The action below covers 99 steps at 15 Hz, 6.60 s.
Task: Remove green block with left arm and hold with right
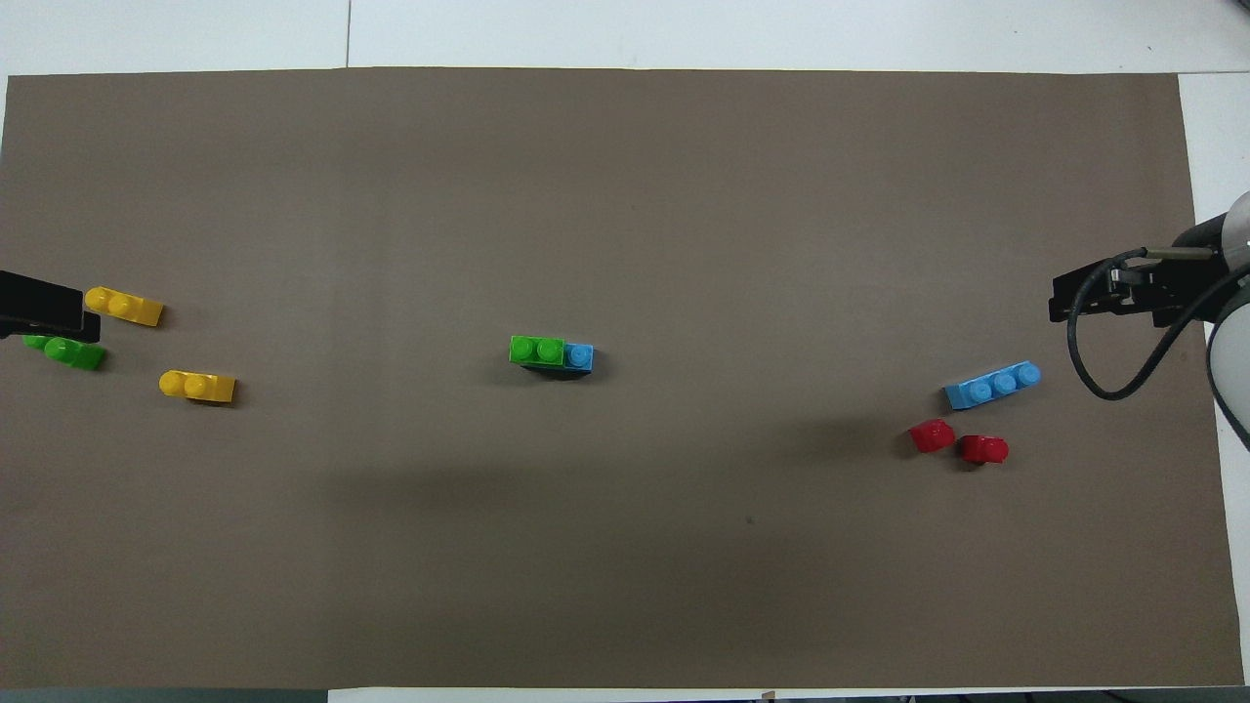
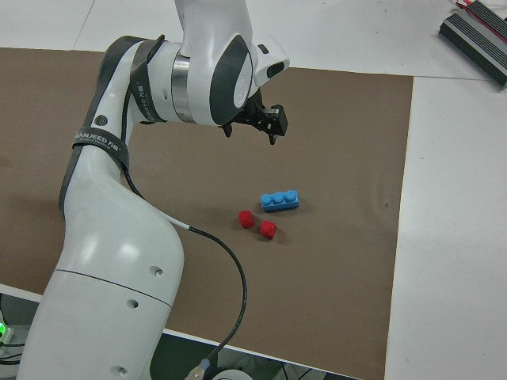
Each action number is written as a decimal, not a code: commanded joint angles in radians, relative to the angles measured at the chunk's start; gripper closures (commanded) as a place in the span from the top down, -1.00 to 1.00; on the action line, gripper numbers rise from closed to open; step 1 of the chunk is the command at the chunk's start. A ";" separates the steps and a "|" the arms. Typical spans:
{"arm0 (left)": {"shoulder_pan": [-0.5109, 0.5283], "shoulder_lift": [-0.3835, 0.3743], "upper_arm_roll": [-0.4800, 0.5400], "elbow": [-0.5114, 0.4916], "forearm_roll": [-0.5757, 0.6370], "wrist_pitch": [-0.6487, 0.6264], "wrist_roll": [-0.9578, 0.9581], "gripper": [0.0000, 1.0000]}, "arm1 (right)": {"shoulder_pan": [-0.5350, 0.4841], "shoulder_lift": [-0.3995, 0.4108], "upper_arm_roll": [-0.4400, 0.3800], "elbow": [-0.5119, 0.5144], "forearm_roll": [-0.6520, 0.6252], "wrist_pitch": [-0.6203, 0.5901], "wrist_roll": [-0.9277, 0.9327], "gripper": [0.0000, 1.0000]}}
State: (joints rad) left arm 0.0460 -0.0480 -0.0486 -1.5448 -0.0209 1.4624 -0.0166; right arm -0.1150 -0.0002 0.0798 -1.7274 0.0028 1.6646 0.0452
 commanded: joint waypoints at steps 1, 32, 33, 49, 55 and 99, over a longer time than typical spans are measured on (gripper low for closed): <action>0.006 -0.032 0.001 -0.037 -0.005 0.012 0.009 1.00 | -0.008 -0.014 0.003 -0.018 0.002 0.020 -0.018 1.00; -0.011 -0.058 -0.005 -0.096 -0.007 0.028 -0.034 1.00 | 0.362 0.206 0.008 -0.109 0.442 0.533 1.625 0.92; -0.015 -0.073 -0.011 -0.128 -0.007 0.057 -0.131 1.00 | 0.374 0.215 0.008 -0.118 0.468 0.562 1.640 0.92; -0.456 0.048 -0.017 -0.423 -0.007 0.650 -1.813 1.00 | 0.574 0.390 0.008 -0.147 0.614 0.793 1.656 0.92; -0.479 0.145 -0.017 -0.410 -0.004 0.713 -2.062 1.00 | 0.632 0.453 0.008 -0.147 0.663 0.923 1.656 0.92; -0.506 0.120 -0.024 -0.433 0.076 0.665 -2.055 -1.00 | 0.672 0.467 0.005 -0.166 0.671 1.032 1.665 -1.00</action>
State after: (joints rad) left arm -0.4847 0.1382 -0.0754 -1.9657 0.0880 2.1840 -2.1372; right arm 0.5546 0.4710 0.0859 -1.8915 0.6500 2.6799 1.7015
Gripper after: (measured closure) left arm 0.656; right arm 0.652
